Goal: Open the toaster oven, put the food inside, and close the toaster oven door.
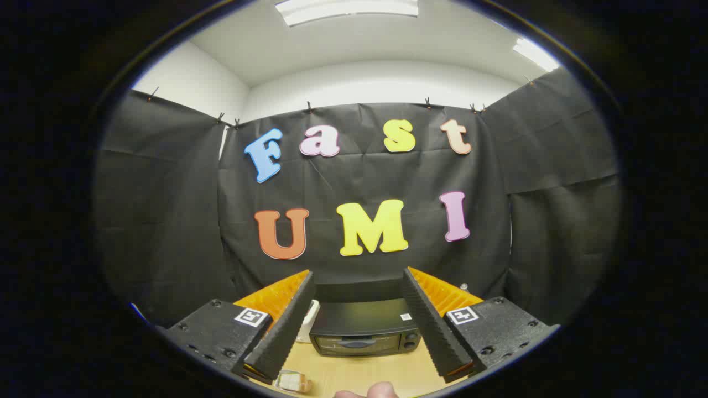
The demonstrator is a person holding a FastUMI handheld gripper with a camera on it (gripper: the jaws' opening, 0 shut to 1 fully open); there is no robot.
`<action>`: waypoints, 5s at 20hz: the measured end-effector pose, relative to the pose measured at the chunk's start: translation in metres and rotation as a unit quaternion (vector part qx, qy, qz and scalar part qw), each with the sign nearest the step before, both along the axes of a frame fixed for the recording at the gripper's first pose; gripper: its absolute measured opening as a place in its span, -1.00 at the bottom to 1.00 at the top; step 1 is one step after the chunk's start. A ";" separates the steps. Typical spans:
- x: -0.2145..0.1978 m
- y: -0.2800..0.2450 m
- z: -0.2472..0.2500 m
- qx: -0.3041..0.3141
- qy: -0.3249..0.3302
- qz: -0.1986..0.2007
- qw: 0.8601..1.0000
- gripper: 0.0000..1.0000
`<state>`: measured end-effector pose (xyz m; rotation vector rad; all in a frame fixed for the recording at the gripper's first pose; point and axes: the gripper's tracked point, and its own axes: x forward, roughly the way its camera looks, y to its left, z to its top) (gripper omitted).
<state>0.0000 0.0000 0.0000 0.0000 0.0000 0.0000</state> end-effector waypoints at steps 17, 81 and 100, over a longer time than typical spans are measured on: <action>0.020 0.006 0.002 0.001 0.003 -0.005 1.000 1.00; 0.102 -0.026 -0.411 -0.031 0.324 0.023 0.945 1.00; 0.049 0.002 -0.397 0.195 0.502 0.144 0.830 1.00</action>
